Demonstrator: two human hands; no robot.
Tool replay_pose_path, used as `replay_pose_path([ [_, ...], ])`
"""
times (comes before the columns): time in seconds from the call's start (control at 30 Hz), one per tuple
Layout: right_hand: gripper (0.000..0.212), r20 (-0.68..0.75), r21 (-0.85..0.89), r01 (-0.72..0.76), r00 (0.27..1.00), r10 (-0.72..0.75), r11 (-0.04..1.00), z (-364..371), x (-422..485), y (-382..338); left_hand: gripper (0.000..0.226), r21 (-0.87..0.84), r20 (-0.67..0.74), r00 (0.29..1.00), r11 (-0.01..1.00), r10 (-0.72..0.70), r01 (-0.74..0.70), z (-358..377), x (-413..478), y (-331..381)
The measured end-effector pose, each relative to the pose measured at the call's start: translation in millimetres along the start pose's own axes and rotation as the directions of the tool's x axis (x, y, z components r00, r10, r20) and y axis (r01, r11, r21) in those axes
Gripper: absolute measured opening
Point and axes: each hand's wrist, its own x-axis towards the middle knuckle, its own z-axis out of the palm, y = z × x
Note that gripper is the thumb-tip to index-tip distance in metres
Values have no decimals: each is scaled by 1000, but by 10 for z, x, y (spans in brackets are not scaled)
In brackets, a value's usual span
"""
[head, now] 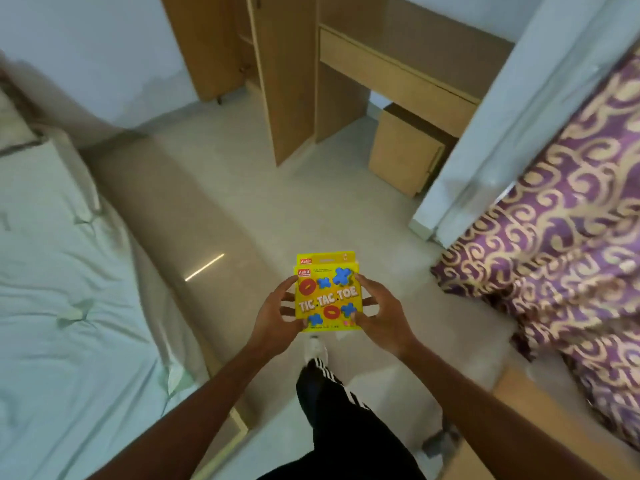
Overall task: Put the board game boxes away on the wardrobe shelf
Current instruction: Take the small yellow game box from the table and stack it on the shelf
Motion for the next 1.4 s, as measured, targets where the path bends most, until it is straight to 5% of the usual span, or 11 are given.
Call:
replay_pose_path([
  [0.2,72,134,-57,136,983,-127,989,469,1670,-493,74,106,-120,992,994,38,-26,-824,1258,165],
  [0.63,71,381,-73,264,898,-218,962,1825,4935,-1930,79,-2,-412,910,999,-43,46,-2898,3667,371],
  [1.4,69,336,-23,211,922,-191,977,4300,10243,-3907,76,31,-406,914,999,-24,40,-6771,8509,1107],
])
